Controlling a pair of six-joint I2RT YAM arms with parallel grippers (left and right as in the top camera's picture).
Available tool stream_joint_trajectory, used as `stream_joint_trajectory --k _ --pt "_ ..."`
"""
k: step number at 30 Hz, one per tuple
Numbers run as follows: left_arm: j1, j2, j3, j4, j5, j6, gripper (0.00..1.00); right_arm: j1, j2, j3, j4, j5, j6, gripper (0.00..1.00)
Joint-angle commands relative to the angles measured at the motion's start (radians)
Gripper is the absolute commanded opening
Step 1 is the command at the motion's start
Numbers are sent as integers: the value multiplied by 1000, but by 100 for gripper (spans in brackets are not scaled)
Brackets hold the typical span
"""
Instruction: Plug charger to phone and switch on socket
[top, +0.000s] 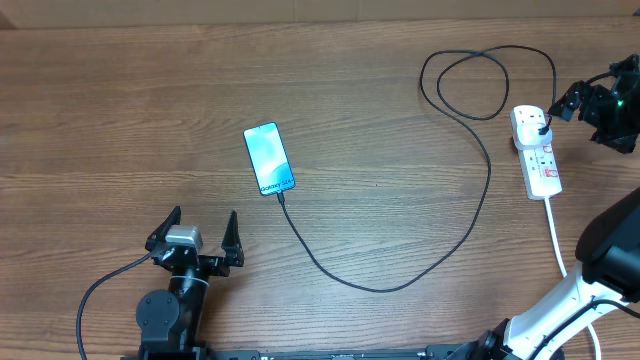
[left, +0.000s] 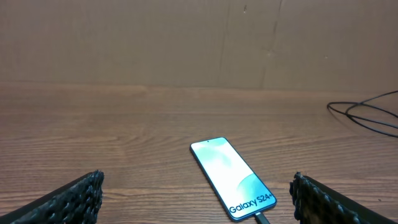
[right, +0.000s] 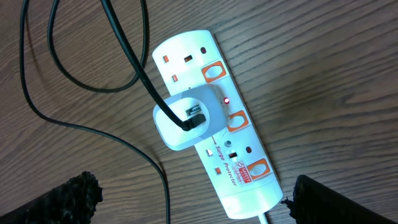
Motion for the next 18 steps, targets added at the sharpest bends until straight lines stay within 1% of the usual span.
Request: stream_joint_trajectory --k 1,13,18 --pt "-5 -11 -3 -3 4 22 99 0 -18 14 6 2 -5 100" --pt "-5 -11 -4 -3 4 22 100 -5 -19 14 6 2 -5 100" --pt "-5 -11 -3 -3 4 22 99 16 -121 14 5 2 -5 100"
